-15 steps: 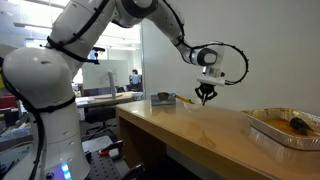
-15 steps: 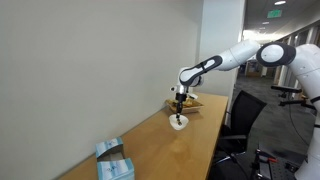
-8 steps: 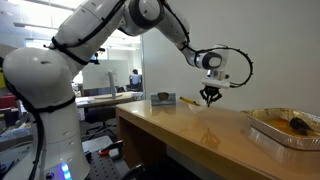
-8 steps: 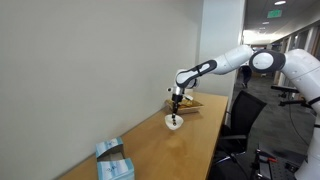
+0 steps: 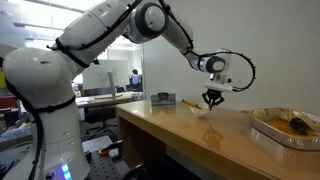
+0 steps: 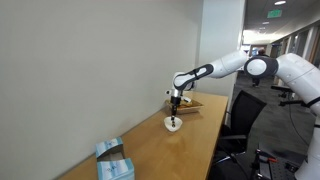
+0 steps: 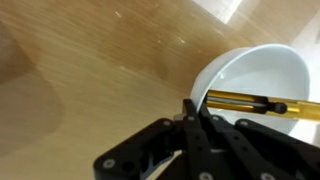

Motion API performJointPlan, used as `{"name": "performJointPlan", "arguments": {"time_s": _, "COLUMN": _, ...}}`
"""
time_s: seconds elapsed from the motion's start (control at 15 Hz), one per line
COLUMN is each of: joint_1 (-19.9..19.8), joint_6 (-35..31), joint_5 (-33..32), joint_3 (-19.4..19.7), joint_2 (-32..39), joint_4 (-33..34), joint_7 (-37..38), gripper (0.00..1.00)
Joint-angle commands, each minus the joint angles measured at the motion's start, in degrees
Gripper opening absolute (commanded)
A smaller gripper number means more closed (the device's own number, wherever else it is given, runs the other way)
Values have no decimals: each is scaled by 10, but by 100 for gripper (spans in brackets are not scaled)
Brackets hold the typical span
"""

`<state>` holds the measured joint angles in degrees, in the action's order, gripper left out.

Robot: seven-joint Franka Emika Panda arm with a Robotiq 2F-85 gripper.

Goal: Move the bowl backward

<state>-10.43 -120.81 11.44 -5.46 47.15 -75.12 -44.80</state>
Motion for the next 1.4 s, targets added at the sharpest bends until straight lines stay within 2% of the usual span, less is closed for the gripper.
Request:
{"name": "performJointPlan", "arguments": {"time_s": 0.0, "joint_1": -3, "joint_6": 32, "joint_5": -15, "joint_3": -5, "joint_2": 22, "joint_4": 39, "joint_7": 22, "gripper": 31}}
{"name": "performJointPlan", "arguments": {"time_s": 0.07, "joint_1": -3, "joint_6": 39, "joint_5": -16, "joint_3": -5, "joint_2": 23, "joint_4": 44, "joint_7": 21, "gripper": 32}}
{"name": "performJointPlan", "arguments": {"time_s": 0.4, "joint_1": -8, "joint_6": 50, "joint_5": -12, "joint_3": -9, "joint_2": 10, "joint_4": 41, "joint_7": 12, "gripper": 68}}
{"name": "performJointPlan", "arguments": {"time_s": 0.67, "joint_1": -10, "joint_6": 71, "joint_5": -16, "joint_3": -3, "joint_2": -27, "joint_4": 30, "joint_7": 14, "gripper": 98}}
{"name": "performJointPlan", "arguments": {"time_s": 1.0, "joint_1": -23, "joint_6": 120, "joint_5": 6, "joint_3": 5, "joint_2": -130, "joint_4": -39, "joint_7": 57, "gripper": 100}}
{"name": "performJointPlan", "arguments": {"time_s": 1.33, "joint_1": -2, "joint_6": 85, "joint_5": -13, "joint_3": 21, "joint_2": -253, "joint_4": -156, "joint_7": 139, "gripper": 100}}
